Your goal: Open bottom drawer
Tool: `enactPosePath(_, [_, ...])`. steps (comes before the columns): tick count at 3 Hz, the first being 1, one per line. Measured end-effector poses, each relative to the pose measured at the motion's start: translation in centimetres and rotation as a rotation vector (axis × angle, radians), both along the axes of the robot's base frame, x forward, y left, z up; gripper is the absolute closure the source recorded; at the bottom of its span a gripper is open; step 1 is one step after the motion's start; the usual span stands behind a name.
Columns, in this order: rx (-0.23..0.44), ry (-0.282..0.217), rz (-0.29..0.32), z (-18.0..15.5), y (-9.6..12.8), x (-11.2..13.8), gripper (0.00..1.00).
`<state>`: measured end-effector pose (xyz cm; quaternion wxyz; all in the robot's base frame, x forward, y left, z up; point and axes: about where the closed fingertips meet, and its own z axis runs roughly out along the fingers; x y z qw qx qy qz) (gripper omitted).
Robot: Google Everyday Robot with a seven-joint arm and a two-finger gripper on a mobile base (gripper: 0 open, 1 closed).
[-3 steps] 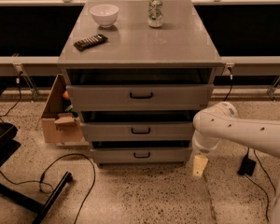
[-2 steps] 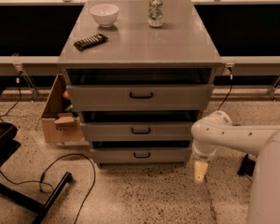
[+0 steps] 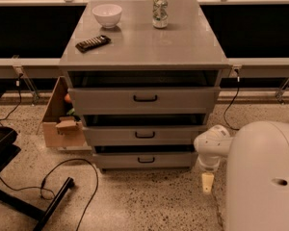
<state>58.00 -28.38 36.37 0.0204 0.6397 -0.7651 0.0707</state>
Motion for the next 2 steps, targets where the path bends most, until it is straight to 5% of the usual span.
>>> enactPosePath(1, [0.001, 0.001, 0.002, -0.1, 0.1, 0.0, 0.0])
enactPosePath(2, [0.052, -0.029, 0.028, -2.6, 2.8, 2.4, 0.0])
